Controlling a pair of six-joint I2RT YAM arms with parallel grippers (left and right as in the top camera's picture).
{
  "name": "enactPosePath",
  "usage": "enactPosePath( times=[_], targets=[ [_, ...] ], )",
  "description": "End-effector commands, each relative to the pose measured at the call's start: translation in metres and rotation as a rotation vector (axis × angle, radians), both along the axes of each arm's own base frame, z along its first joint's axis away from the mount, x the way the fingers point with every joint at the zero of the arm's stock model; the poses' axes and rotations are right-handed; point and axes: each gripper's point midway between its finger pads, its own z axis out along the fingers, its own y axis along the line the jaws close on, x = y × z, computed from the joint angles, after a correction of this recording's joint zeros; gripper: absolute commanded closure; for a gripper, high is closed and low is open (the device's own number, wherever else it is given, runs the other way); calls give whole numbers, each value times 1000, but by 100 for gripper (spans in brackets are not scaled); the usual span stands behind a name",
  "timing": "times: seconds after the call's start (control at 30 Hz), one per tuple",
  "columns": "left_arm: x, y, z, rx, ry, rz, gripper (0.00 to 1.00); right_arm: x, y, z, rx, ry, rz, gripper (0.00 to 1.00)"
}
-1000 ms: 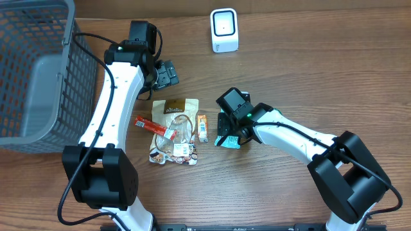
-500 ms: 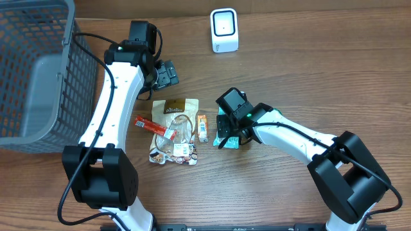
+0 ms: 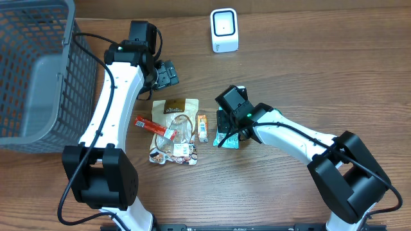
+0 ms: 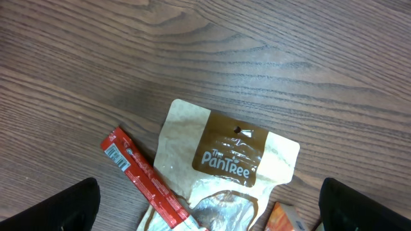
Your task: Scan the item barcode
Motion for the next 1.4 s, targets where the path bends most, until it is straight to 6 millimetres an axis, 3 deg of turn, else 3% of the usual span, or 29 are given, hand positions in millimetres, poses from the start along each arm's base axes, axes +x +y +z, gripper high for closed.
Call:
enactPosePath(
  times=[0.0, 0.13, 0.6, 0.9, 1.13, 1.37],
  targets=[
    [2, 1, 10, 10, -28, -9, 0, -6, 7, 5, 41, 14, 30, 30],
    [2, 1, 10, 10, -29, -9, 0, -11, 15, 6, 53, 19, 123, 30],
    [2, 1, 10, 10, -29, -9, 0, -11, 16, 6, 38, 7, 180, 29],
    [2, 1, 10, 10, -29, -9, 1, 2, 23, 33, 12, -35, 237, 29],
    [2, 1, 10, 10, -29, -9, 0, -11, 16, 27, -25, 19, 246, 29],
    [2, 1, 10, 10, -29, -9, 0, -23, 15, 18, -73, 25, 402, 30]
  ],
)
